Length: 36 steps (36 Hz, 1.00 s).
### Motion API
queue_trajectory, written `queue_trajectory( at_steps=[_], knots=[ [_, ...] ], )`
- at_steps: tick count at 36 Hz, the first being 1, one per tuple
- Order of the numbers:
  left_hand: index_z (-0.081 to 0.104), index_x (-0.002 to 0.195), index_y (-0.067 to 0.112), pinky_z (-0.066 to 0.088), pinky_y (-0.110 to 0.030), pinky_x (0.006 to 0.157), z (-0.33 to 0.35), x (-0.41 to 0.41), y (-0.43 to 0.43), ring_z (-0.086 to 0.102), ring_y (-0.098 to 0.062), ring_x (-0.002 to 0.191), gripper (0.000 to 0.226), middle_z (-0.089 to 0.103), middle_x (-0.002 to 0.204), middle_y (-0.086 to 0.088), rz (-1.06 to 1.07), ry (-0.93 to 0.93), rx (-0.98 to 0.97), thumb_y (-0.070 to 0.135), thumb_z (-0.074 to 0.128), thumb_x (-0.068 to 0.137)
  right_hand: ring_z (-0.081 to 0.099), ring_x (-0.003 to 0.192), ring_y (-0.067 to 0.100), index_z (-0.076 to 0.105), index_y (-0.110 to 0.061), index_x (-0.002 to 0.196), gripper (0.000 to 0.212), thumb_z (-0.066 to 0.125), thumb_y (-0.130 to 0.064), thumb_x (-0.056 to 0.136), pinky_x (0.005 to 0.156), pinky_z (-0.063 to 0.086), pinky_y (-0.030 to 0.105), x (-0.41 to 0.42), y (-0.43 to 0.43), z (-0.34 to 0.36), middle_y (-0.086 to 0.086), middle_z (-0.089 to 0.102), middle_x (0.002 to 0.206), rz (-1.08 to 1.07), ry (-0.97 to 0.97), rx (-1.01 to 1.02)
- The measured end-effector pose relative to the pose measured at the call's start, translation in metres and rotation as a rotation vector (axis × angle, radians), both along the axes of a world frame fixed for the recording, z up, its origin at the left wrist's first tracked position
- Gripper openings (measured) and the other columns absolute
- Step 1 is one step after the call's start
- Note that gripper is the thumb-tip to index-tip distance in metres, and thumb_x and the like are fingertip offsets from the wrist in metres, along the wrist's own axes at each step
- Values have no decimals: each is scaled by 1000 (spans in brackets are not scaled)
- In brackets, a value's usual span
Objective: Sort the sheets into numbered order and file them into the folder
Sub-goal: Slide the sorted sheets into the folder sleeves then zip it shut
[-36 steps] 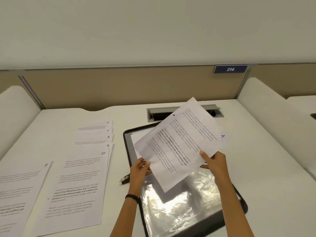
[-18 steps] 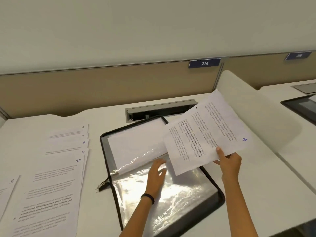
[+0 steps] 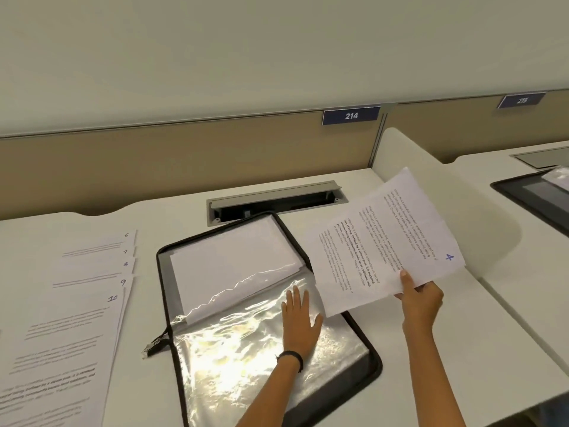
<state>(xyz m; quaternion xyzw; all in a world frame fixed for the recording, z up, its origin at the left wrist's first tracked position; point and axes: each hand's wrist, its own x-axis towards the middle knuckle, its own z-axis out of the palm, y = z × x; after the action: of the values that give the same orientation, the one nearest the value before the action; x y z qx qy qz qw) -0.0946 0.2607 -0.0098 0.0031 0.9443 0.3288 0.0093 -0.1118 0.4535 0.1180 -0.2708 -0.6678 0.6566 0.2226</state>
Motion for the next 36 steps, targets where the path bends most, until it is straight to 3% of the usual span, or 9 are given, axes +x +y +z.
queue_trajectory(
  at_steps=[7,11,13,18,23,26,32,34,36],
  knots=[
    [-10,146,17,-34,-20,102,0,-1,14,-37,-7,135,95,-23,152,2,85,-6,-57,78,0,75,61,97,29,57,3,124,36,62,-9,90,83,54,51,-4,15,-1,16,63,116,-1,1,9],
    [29,147,9,-13,-27,115,-7,-4,14,-20,-9,144,85,21,155,-10,105,-60,-96,71,11,91,60,96,25,56,1,126,37,61,-8,90,81,54,50,-4,23,-1,12,61,116,-8,16,-5],
    [35,144,11,-7,-31,116,-17,-7,14,-13,-15,146,77,29,152,-11,126,-34,-167,66,14,94,59,97,25,55,1,126,37,60,-7,90,81,53,48,-5,27,-1,12,61,118,-17,23,-25],
    [36,144,13,-5,-31,115,-24,-8,13,-14,-11,145,72,26,153,-11,127,15,-168,62,13,96,59,101,25,54,-1,127,36,58,-6,92,80,53,44,-5,33,-6,10,60,117,-27,30,-107],
    [14,147,24,-20,-21,113,-27,-6,16,-10,-13,146,81,2,156,0,154,103,-85,70,-10,85,58,101,23,52,-2,129,37,56,-5,93,81,52,41,-5,34,-13,9,59,117,-28,28,-158],
    [21,148,23,-18,-21,113,-24,-5,17,1,-20,147,87,2,154,4,183,117,-77,66,-19,84,58,102,23,51,-2,131,39,56,-6,93,82,52,41,-5,32,-18,10,58,119,-34,28,-186],
    [29,147,24,-10,-21,114,-14,-2,18,-6,-6,141,99,6,153,11,225,110,40,71,-23,78,58,108,27,49,-2,132,40,56,-6,93,84,52,43,-6,28,-27,14,56,127,-55,27,-220],
    [32,146,24,-8,-21,114,-10,-2,19,-2,-6,142,91,14,154,9,241,105,114,71,-13,83,57,106,24,48,-3,133,41,56,-7,93,83,52,42,-7,26,-28,14,56,128,-60,36,-227],
    [36,144,22,-6,-19,114,-3,-3,20,4,-9,145,60,19,155,6,268,81,187,55,13,99,57,105,22,48,-4,134,42,56,-7,93,82,52,40,-9,25,-29,13,56,128,-64,46,-240]
  ],
)
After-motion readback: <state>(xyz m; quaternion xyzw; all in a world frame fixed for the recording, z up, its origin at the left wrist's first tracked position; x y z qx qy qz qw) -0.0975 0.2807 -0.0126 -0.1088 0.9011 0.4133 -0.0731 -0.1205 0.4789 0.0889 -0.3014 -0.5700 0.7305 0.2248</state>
